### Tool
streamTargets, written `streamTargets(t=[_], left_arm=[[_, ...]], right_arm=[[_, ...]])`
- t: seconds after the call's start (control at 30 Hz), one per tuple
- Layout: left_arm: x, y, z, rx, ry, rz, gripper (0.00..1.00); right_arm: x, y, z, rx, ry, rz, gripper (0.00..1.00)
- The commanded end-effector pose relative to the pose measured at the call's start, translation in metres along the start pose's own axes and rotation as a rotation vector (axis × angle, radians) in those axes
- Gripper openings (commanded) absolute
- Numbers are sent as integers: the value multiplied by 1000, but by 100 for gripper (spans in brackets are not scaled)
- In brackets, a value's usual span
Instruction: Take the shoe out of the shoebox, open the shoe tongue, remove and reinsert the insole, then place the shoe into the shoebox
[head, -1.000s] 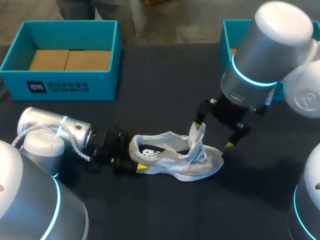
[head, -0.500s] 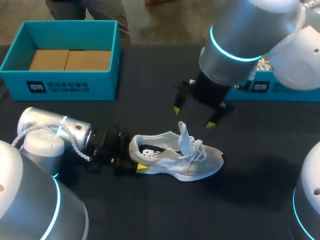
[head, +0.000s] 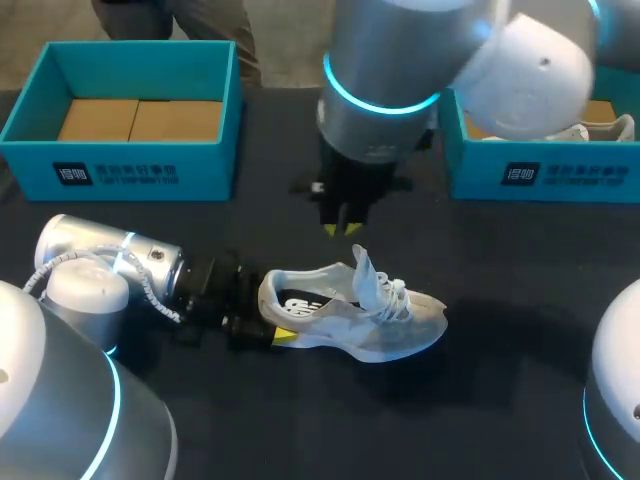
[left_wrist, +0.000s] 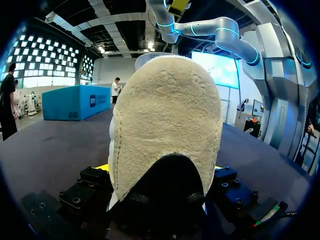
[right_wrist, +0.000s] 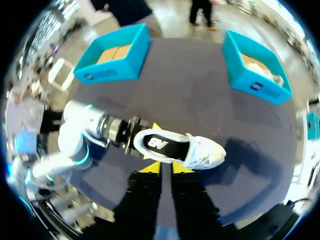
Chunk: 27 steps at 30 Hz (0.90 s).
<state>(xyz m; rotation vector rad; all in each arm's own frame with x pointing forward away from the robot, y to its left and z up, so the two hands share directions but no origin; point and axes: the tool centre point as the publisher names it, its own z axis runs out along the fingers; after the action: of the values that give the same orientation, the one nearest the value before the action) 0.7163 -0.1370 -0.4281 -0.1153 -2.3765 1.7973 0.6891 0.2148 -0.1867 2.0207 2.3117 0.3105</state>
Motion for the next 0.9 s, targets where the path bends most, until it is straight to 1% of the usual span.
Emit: streamTargets(t=[0.03,0.1,0.17,0.27,0.33,0.37,0.83,0.87,0.9], left_arm=[[0,2,1,0,-3,0,0],[0,2,1,0,-3,0,0],[0,2,1,0,-3,0,0],[0,2,1,0,-3,0,0],[0,2,1,0,-3,0,0],[0,2,1,0,-3,0,0],[0,2,1,0,-3,0,0],[0,2,1,0,-3,0,0],[0,2,1,0,-3,0,0]], right_arm=[[37,4,13,64,-280,-221,0],[40,1,15,76,-277,-291,0],[39,-3,15,74,-247,-339,0],[32,-11,13,54,-166,-457,0],[29,-18,10,17,-83,-566,0],[24,-20,9,32,-85,-557,0],[24,-20,9,32,-85,-557,0],[28,-16,14,13,-80,-684,0],[29,-14,18,3,-76,-687,0]])
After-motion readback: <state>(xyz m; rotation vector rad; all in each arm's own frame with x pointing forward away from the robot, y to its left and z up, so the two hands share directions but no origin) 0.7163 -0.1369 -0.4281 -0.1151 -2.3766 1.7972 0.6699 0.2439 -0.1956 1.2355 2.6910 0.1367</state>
